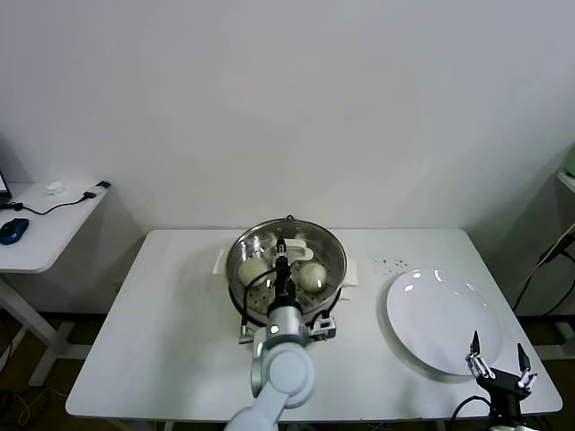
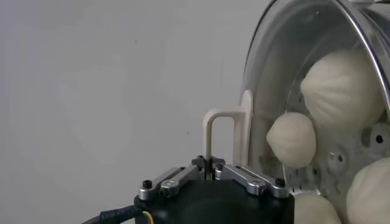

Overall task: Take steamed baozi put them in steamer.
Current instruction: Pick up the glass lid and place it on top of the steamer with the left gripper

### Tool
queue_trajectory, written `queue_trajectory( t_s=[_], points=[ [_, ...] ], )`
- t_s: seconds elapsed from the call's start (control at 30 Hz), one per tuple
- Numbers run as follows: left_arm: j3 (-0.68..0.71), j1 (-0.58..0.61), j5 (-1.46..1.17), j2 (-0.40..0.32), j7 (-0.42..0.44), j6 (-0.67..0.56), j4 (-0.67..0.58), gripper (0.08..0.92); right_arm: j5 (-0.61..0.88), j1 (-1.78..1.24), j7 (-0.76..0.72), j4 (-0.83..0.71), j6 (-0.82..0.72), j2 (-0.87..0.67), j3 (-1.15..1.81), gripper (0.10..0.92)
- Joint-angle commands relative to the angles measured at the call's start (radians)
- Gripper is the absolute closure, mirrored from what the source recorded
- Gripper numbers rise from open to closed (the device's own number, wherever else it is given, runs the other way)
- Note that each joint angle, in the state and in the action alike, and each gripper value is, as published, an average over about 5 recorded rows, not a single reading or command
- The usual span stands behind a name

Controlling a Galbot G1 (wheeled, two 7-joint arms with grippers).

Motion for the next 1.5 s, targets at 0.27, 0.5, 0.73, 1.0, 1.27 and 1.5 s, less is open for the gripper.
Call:
queue_trajectory(
  t_s=[0.27, 0.5, 0.73, 1.0, 1.27, 1.5],
  points=[
    [-0.043, 0.004, 0.040, -0.014, -0.025, -0.011, 0.044, 0.862, 0.020, -0.012, -0.004, 0.006, 0.005, -0.006, 0.010, 0.203],
    [-0.037, 0.014, 0.039, -0.024, -0.030, -0.013, 0.049, 0.862, 0.035, -0.016, -0.003, 0.010, 0.005, -0.017, 0.018, 0.203],
    [-0.042, 0.017, 0.028, -0.026, -0.043, -0.025, 0.059, 0.862, 0.035, -0.010, -0.005, 0.007, 0.006, -0.016, 0.015, 0.203],
    [-0.025, 0.019, -0.032, -0.005, -0.031, -0.038, -0.012, 0.711, 0.043, -0.002, -0.005, 0.003, -0.002, -0.021, 0.015, 0.203],
    [-0.009, 0.052, -0.110, 0.067, -0.005, -0.037, -0.142, 0.477, 0.051, 0.004, -0.005, 0.003, -0.014, -0.025, 0.009, 0.203],
    [-0.051, 0.098, -0.413, 0.192, -0.075, -0.113, -0.303, 0.278, 0.041, 0.011, -0.002, 0.002, -0.018, -0.025, -0.012, 0.203]
  ],
)
